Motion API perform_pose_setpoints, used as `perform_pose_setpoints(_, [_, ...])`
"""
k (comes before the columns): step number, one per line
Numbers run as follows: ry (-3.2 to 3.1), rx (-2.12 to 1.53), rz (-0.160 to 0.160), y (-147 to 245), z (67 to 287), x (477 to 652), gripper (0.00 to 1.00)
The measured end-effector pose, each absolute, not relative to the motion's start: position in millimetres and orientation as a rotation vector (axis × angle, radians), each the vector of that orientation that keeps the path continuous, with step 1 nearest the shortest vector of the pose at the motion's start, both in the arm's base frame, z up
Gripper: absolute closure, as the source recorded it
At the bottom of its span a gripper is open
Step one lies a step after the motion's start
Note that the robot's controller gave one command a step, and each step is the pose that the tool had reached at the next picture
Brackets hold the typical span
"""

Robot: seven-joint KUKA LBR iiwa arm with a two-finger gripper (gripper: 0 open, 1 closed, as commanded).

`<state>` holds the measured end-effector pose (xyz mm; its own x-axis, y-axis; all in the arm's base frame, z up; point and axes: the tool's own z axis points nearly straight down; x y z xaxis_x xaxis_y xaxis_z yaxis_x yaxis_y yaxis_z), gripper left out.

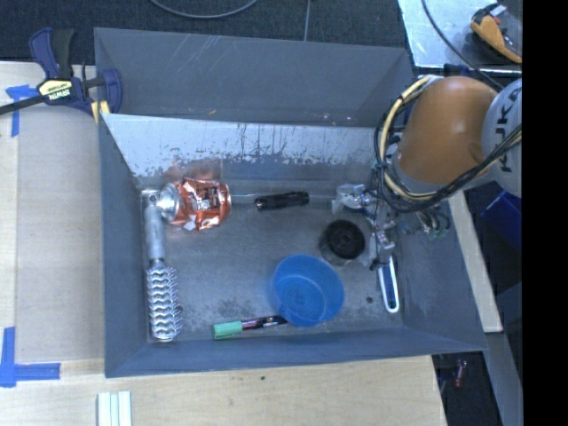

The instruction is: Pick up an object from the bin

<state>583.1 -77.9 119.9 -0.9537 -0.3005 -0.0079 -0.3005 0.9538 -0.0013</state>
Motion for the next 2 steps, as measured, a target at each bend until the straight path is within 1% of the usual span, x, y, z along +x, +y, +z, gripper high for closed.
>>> perform_pose_setpoints(1, [3.113,-0.345,-0.001,-87.9,71.3,568.6,1.0])
perform_pose_setpoints(2, [3.113,-0.346,-0.001,-87.9,71.3,568.6,1.0])
